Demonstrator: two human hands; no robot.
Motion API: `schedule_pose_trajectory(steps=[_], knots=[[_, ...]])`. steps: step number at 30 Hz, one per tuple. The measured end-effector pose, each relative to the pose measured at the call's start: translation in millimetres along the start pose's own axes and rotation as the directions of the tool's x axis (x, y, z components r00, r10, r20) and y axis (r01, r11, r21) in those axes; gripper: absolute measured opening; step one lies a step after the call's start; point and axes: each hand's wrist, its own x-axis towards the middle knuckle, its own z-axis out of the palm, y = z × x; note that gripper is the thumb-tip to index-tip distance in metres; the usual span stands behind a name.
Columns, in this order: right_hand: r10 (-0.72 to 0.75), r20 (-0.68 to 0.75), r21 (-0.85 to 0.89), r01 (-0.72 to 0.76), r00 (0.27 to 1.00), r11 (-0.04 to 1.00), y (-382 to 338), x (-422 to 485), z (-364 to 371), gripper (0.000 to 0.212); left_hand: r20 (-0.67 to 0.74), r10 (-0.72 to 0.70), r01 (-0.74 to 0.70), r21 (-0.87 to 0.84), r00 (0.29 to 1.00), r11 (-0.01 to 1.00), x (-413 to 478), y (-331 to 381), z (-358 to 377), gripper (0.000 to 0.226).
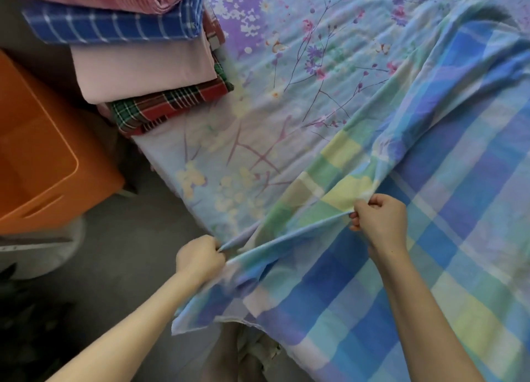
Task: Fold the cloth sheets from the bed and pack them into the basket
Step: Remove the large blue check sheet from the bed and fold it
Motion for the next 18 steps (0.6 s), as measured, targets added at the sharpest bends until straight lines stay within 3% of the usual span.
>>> schedule_pose_trajectory(steps=[2,6,7,8,9,10,11,12,14,18], knots=[[-0.013,-0.016,-0.023,0.013,1.0,1.0,2,4,2,0.019,-0.11,-0.052,0.031,-0.183,0.993,0.983,0,-18,5,0.033],[-0.049,0.048,-0.063,0.052,0.998,0.997,4,-2,16,0.01,-0.151,-0.195,0.099,-0.486,0.969,0.868,3,-26,27,0.033],[-0.093,0.031,-0.166,0.097,0.995,0.981,4,-5,19,0.012,-0.181,-0.192,0.085,-0.478,0.964,0.874,3,-24,31,0.031],[-0.18,0.01,-0.366,0.171,0.984,0.915,3,-14,23,0.031,-0.2,-0.189,0.078,-0.461,0.961,0.884,-2,-25,37,0.035],[-0.334,0.008,-0.56,0.281,0.942,0.779,4,-21,28,0.051,-0.213,-0.184,0.07,-0.451,0.96,0.89,-7,-25,42,0.04],[-0.529,0.08,-0.682,0.433,0.845,0.589,5,-29,32,0.066,-0.213,-0.182,0.067,-0.458,0.96,0.886,-12,-24,47,0.045],[-0.668,0.229,-0.708,0.592,0.708,0.384,6,-37,40,0.073,-0.197,-0.189,0.071,-0.488,0.962,0.87,-20,-25,52,0.046],[-0.714,0.399,-0.67,0.715,0.575,0.2,7,-48,50,0.076,-0.168,-0.19,0.073,-0.533,0.967,0.843,-27,-27,57,0.045],[-0.648,0.662,-0.535,0.843,0.376,-0.058,18,-56,73,0.075,-0.053,-0.149,0.083,-0.63,0.987,0.772,-40,-25,65,0.04],[-0.369,0.913,-0.311,0.881,0.173,-0.356,23,-79,88,0.032,0.108,0.033,0.029,-0.519,0.994,0.854,-57,-26,87,0.021]])
